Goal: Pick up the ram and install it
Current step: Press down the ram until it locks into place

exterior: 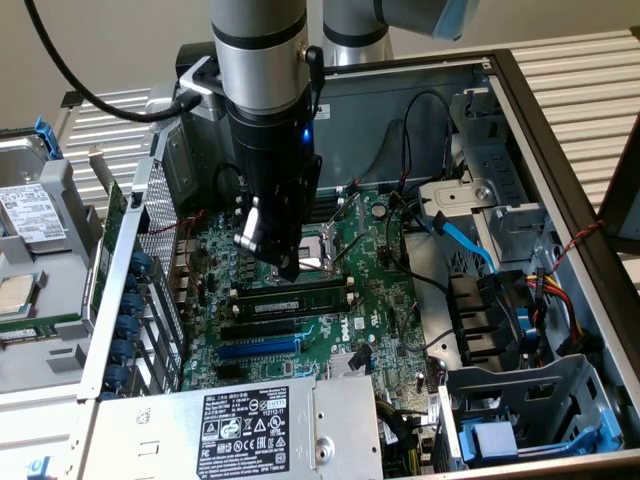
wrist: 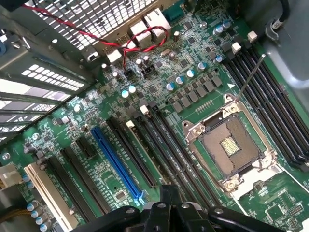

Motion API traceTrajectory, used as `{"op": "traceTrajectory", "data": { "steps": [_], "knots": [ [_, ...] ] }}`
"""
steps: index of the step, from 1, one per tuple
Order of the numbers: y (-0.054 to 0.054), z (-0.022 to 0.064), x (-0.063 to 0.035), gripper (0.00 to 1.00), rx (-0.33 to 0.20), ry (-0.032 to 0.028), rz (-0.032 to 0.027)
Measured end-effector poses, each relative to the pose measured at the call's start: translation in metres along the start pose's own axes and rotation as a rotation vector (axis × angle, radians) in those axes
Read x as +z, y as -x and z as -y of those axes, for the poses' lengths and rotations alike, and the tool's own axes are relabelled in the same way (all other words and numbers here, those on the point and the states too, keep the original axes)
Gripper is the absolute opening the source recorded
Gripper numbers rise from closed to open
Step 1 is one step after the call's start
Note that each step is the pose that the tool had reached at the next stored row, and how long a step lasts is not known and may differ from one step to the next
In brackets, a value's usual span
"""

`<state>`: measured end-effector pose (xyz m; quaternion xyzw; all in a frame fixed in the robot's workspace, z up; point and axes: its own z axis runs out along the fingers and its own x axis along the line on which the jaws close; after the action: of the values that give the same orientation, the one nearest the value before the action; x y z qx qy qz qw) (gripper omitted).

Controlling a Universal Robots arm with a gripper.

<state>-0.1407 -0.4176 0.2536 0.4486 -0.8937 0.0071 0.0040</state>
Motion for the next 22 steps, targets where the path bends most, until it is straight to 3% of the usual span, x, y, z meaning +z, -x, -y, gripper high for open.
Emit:
{"op": "traceTrajectory", "data": {
  "steps": [22],
  "knots": [
    [0.0001, 0.0000, 0.0003, 0.11, 0.302, 0.0038, -0.0031]
  ]
}}
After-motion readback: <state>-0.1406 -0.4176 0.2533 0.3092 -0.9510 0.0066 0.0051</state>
